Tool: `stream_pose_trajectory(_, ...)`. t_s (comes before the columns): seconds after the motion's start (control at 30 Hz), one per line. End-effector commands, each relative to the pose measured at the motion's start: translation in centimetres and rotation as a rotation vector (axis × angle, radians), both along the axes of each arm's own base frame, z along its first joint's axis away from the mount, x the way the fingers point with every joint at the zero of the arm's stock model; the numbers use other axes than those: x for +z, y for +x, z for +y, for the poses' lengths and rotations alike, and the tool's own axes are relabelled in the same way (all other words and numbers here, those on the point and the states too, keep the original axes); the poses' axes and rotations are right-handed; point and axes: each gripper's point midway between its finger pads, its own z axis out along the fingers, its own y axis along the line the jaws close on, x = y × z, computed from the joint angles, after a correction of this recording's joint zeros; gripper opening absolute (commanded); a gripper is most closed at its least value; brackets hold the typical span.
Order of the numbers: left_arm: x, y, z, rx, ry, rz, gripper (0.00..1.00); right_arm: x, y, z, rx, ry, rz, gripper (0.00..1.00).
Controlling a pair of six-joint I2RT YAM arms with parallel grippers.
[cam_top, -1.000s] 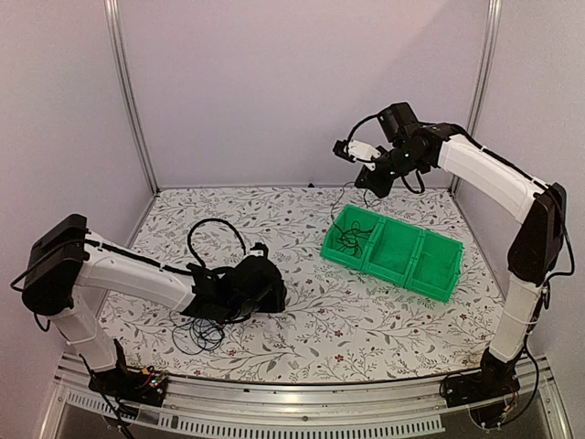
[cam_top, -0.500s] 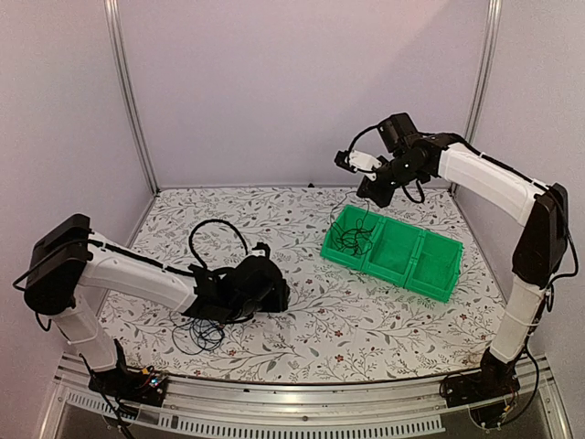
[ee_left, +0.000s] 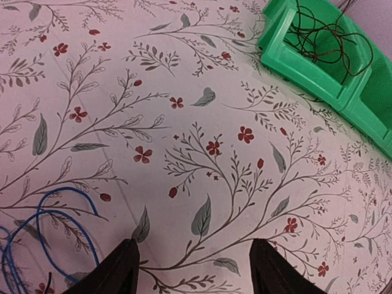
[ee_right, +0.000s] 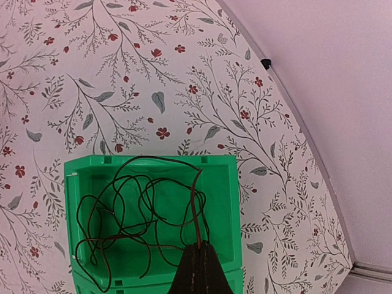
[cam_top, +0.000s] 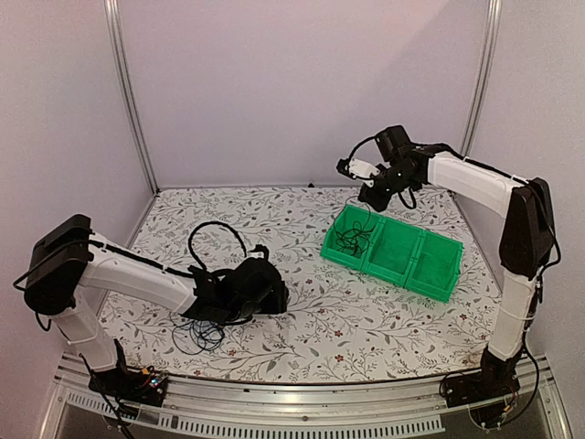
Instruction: Untangle the cables
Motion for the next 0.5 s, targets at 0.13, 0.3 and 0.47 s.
stream_pose_trajectory(0.13,-0.2,0.1,0.2,0.009,-0.017,0.008,0.63,-6.8,2.4,-1.3,-0.042,-0.02,0.088,0.0)
stream_pose_trajectory(0.3,-0.1,0.0,0.6,0.017,-0.017,0.008,0.63,-9.5,1.3,-1.0,-0.03,-0.008,0.163,0.0)
stream_pose_trajectory(0.47,0.0,0.1,0.5,0.014,-0.012,0.004,0.63,-10.5,0.8,-1.3,-0.035,-0.02,0.194,0.0)
